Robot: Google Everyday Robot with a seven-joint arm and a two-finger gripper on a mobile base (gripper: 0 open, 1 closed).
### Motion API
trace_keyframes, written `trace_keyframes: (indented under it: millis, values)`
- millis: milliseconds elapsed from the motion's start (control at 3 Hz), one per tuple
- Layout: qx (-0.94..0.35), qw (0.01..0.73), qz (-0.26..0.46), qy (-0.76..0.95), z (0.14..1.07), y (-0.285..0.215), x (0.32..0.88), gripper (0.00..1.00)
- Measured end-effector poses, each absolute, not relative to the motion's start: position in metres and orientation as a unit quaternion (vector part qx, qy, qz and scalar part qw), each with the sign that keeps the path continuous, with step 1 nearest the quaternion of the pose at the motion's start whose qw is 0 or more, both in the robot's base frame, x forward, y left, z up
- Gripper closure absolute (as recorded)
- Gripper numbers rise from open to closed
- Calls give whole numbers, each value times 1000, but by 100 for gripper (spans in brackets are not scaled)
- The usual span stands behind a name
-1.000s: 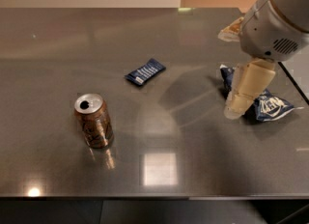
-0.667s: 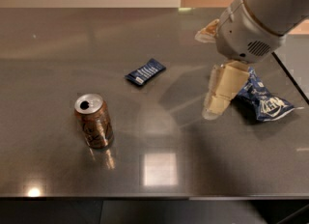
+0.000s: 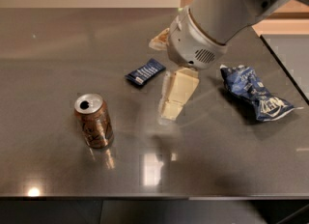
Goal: Pick orange can
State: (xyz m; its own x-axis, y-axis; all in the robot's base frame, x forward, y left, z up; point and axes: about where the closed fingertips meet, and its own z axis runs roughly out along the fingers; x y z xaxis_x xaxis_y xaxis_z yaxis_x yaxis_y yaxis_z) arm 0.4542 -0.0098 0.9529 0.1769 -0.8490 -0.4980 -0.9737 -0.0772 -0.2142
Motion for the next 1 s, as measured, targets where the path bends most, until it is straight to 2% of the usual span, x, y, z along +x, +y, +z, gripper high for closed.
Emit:
trace_keyframes:
  millis: [1000]
  values:
    - [-733,279,216,582,921,72,457,0]
